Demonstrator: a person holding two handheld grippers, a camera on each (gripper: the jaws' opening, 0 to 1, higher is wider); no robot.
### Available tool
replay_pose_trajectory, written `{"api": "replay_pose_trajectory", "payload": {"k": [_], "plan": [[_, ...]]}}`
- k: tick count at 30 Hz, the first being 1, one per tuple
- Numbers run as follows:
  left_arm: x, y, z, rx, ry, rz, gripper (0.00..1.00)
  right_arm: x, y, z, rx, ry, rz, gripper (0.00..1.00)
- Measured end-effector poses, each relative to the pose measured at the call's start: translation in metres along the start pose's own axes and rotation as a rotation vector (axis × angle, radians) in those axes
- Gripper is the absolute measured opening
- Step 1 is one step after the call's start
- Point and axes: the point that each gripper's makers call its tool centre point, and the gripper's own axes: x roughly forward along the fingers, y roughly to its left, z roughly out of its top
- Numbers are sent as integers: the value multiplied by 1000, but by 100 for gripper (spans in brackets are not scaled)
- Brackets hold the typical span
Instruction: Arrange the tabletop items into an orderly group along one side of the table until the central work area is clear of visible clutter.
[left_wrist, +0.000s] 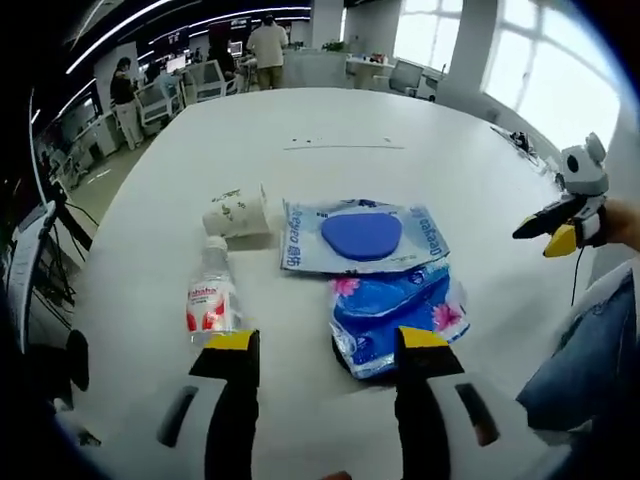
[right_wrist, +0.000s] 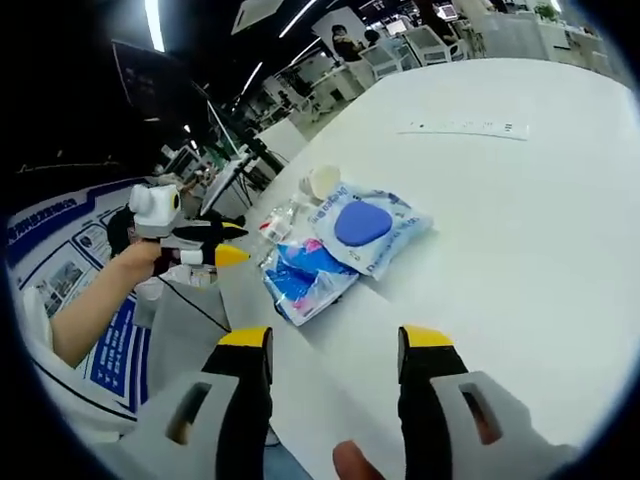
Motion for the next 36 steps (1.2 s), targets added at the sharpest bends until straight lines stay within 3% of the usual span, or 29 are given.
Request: {"api": "replay_pose_trajectory", "payload": {"k": [4, 14, 23, 36], "plan": [[12, 6, 8, -11, 9, 16, 47, 4, -6, 1, 9, 8, -10, 47], [43, 14, 27, 0, 28, 28, 45, 11, -27, 11, 94, -15, -39, 45], [72, 23, 32, -10, 59, 42, 43, 30, -34, 16, 158, -10, -45, 43], [103, 31, 34, -105, 73, 36, 39, 64, -35, 30, 208, 10, -7, 42]]}}
